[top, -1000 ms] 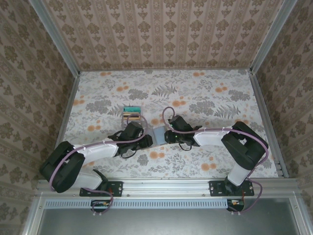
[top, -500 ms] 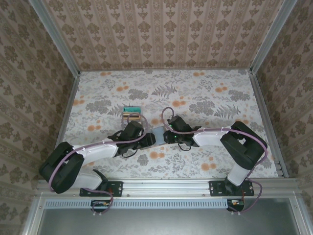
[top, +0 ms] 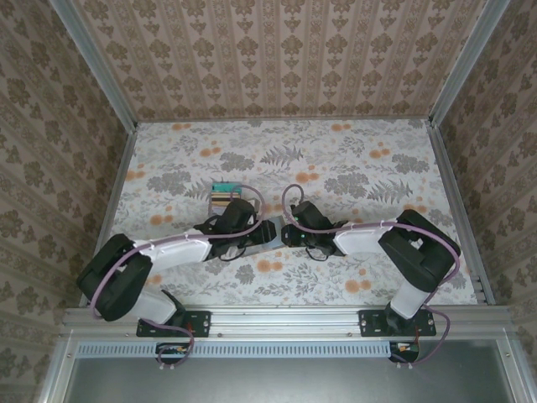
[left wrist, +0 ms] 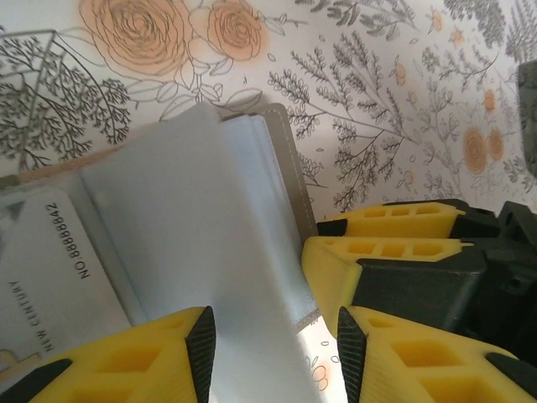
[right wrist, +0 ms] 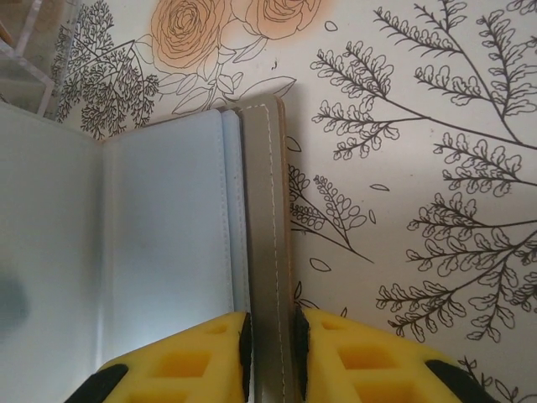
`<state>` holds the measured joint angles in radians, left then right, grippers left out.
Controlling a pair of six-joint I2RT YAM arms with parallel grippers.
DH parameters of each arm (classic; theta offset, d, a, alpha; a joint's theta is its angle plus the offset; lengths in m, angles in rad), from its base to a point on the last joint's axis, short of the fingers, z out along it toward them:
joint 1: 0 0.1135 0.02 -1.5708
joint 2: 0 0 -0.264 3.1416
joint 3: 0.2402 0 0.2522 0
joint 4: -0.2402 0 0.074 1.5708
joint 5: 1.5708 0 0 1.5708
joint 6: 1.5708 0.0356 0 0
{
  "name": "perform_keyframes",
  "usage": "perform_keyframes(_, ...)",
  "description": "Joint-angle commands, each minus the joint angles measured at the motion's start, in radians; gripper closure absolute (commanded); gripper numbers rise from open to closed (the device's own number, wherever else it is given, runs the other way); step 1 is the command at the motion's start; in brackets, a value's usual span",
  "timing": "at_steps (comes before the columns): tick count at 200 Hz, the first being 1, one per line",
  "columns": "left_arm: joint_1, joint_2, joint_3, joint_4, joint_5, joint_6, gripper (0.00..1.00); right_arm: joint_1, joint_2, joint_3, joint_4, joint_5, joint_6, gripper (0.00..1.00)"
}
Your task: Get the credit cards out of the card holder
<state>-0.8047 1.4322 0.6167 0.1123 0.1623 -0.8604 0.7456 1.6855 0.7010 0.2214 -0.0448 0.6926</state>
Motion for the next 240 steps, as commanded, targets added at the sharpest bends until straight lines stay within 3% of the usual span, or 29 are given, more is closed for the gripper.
perform_keyframes(1, -0.008, 0.027, 0.016, 0.035, 0.03, 0.001, 0.55, 0.017, -0.027, -0.044, -0.06, 0.015, 0.03, 0.74)
perform_keyframes(67, -0.008, 0.074, 0.023, 0.081, 0.058, -0.022, 0.57, 0.004, -0.154, -0.075, -0.101, 0.1, 0.033, 0.69)
perform_keyframes(115, 0.058, -0.072, -0.045, -0.039, 0.011, -0.002, 0.63, 0.003, -0.203, -0.062, -0.112, 0.084, 0.026, 0.68)
perform_keyframes(174, 0.139, -0.291, -0.169, -0.108, -0.001, 0.011, 0.61, 0.004, -0.206, -0.008, -0.137, 0.056, 0.004, 0.68)
perform_keyframes(240, 0.131, -0.235, -0.152, -0.07, 0.025, 0.009, 0.61, 0.011, -0.205, -0.004, -0.145, 0.049, 0.004, 0.67)
